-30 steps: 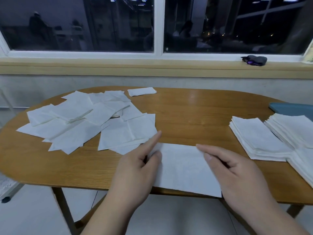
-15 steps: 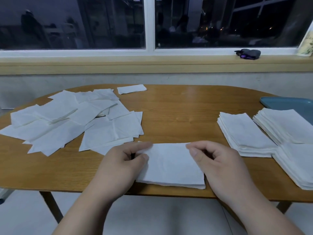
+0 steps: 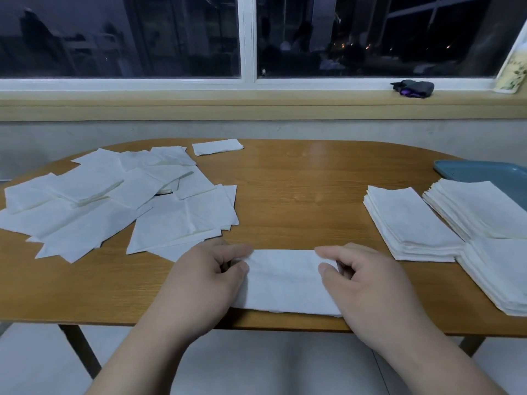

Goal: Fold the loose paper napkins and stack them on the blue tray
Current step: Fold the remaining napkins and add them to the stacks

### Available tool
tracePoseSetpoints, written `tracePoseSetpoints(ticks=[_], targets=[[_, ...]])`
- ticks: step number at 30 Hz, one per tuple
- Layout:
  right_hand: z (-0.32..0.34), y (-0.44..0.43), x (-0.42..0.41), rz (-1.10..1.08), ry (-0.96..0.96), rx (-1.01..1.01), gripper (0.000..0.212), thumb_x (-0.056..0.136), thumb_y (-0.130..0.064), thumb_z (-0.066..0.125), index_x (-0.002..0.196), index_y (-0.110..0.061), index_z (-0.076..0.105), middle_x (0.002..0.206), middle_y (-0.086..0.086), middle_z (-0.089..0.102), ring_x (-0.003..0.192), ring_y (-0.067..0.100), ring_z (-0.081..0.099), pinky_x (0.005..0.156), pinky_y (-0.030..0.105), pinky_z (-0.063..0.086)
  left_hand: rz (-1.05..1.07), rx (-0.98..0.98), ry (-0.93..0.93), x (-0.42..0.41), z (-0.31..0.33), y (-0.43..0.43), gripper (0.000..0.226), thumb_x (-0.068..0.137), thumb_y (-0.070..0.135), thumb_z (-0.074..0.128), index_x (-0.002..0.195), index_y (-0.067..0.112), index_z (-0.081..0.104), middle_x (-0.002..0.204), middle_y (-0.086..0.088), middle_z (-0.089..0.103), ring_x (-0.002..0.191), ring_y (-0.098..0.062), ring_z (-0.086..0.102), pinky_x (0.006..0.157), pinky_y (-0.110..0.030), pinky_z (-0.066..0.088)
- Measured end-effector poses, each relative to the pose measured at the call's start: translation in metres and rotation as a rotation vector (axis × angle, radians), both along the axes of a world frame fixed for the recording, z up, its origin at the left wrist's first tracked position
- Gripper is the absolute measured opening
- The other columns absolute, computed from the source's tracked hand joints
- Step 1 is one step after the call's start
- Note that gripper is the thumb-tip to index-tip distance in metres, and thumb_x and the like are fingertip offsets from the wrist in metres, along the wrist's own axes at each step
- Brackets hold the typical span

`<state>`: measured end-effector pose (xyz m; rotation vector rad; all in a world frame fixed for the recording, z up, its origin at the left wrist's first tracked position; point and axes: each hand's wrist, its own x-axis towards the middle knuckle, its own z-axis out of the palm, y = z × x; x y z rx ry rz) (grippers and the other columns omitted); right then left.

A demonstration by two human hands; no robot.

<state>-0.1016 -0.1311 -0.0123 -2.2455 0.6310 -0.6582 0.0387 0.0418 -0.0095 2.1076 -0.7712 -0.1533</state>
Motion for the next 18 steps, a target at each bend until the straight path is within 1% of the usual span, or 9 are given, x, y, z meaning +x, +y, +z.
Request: tracePoseSetpoints(ticks=[3,5,6,8,10,11,13,16,18], targets=[[-0.002,0.001,0.001,-0.003,0.045,-0.085,0.025,0.091,-0.022,0.061,0.111,-0.029,0.075,0.082,-0.026,0.054,0.083,0.001,0.052,0.066,0.008,0.035,-0.020,0.045,-0.045,-0.001,0.000,-0.001,0.029,0.094,0.023,0.058,0.113,0.042,0.069,0.088,0.019,0.059,0.095,0.015,0.049,0.071,0.001,0.032],[-0.003,0.003,0.002,-0.003,0.067,-0.137,0.027,0.092,-0.025,0.059,0.114,-0.030,0.074,0.081,-0.021,0.055,0.084,0.003,0.052,0.069,0.011,0.034,-0.032,0.082,-0.097,-0.001,0.001,-0.001,0.032,0.093,0.022,0.058,0.099,0.053,0.066,0.087,0.018,0.057,0.097,0.008,0.048,0.075,-0.003,0.033],[-0.003,0.003,0.002,-0.005,0.077,-0.159,0.027,0.092,-0.025,0.059,0.115,-0.030,0.073,0.077,-0.015,0.055,0.084,0.004,0.052,0.073,0.014,0.035,-0.034,0.102,-0.134,-0.001,0.000,-0.002,0.033,0.092,0.022,0.059,0.094,0.055,0.064,0.086,0.017,0.057,0.098,0.004,0.047,0.079,-0.008,0.035],[-0.002,0.004,0.002,-0.009,0.108,-0.204,0.027,0.093,-0.025,0.057,0.116,-0.030,0.073,0.070,-0.010,0.053,0.086,0.006,0.052,0.082,0.021,0.039,-0.028,0.117,-0.210,-0.001,-0.003,-0.004,0.034,0.091,0.021,0.060,0.101,0.053,0.061,0.083,0.014,0.057,0.095,-0.003,0.046,0.086,-0.025,0.041],[-0.001,0.005,0.002,-0.018,0.146,-0.241,0.024,0.094,-0.026,0.056,0.109,-0.030,0.074,0.072,-0.011,0.054,0.088,0.008,0.052,0.088,0.026,0.040,-0.008,0.110,-0.261,-0.002,-0.007,-0.005,0.024,0.090,0.020,0.061,0.102,0.041,0.064,0.080,0.013,0.056,0.091,-0.006,0.045,0.086,-0.036,0.043],[-0.001,0.006,0.002,-0.027,0.160,-0.263,0.021,0.094,-0.026,0.055,0.103,-0.029,0.074,0.073,-0.011,0.055,0.088,0.008,0.053,0.088,0.027,0.041,0.003,0.114,-0.280,-0.002,-0.008,-0.005,0.022,0.089,0.021,0.062,0.099,0.038,0.070,0.080,0.014,0.055,0.090,-0.007,0.044,0.086,-0.036,0.043],[-0.001,0.007,0.003,-0.046,0.179,-0.308,0.018,0.093,-0.027,0.055,0.095,-0.028,0.073,0.072,-0.011,0.054,0.087,0.012,0.053,0.087,0.030,0.042,0.016,0.119,-0.304,-0.003,-0.009,-0.005,0.024,0.089,0.023,0.063,0.102,0.040,0.072,0.082,0.016,0.052,0.091,-0.009,0.043,0.085,-0.034,0.041],[-0.003,0.007,0.004,-0.069,0.226,-0.369,0.021,0.094,-0.030,0.053,0.102,-0.027,0.073,0.076,-0.012,0.053,0.085,0.012,0.051,0.087,0.032,0.041,0.053,0.113,-0.326,-0.004,-0.010,-0.005,0.022,0.089,0.027,0.063,0.103,0.042,0.070,0.089,0.015,0.047,0.097,-0.012,0.040,0.084,-0.032,0.038],[-0.002,0.006,0.004,-0.083,0.210,-0.363,0.023,0.095,-0.030,0.054,0.110,-0.030,0.072,0.085,-0.014,0.051,0.088,0.012,0.049,0.088,0.034,0.043,0.062,0.089,-0.339,-0.004,-0.011,-0.003,0.026,0.089,0.030,0.064,0.112,0.043,0.069,0.097,0.020,0.045,0.102,-0.008,0.035,0.088,-0.030,0.036]])
